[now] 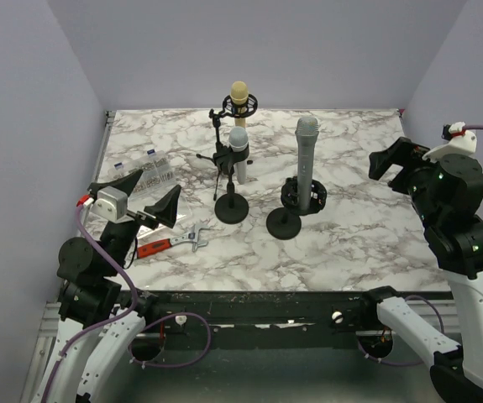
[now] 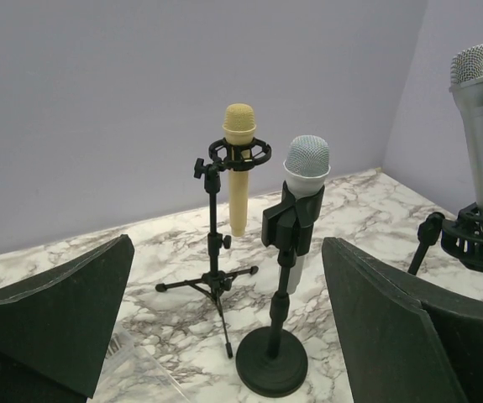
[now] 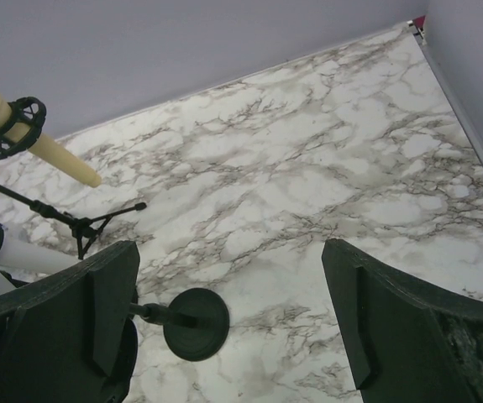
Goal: Remove the microphone from the stand
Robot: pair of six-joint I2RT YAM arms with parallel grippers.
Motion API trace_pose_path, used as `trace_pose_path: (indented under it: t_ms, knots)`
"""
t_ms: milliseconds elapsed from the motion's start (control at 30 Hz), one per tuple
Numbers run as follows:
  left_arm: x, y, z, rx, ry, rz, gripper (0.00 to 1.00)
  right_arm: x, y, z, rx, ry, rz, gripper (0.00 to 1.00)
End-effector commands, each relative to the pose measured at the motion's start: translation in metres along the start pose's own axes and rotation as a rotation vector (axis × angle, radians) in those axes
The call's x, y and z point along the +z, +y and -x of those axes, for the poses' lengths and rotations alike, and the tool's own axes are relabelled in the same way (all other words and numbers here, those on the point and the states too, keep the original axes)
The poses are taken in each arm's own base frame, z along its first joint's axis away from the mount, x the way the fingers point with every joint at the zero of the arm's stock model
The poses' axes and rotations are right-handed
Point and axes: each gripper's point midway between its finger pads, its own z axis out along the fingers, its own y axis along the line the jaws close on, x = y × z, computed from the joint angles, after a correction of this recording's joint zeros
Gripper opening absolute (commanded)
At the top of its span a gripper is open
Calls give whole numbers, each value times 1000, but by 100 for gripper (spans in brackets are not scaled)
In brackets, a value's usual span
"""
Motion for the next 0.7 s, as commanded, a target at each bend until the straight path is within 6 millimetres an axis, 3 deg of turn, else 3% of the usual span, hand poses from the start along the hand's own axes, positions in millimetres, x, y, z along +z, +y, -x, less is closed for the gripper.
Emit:
trace_pose_path:
  t_ms: [0,133,400,533,667]
  knots:
    - [7,-1,-9,-26,18,-5,99,-1,12,-8,13,22,77,100]
    - [10,-3,-14,-38,38,-15,98,4,35,-16,11,57,202,100]
    - [18,-8,-27,-59,80,-45,99,29,88,-43,77,296,399,100]
    - [20,-10,-31,-64,97,-52,99,20,117,-31,109,283,561,100]
    - [19,-11,-30,-67,94,-58,99,13,133,-17,110,273,647,100]
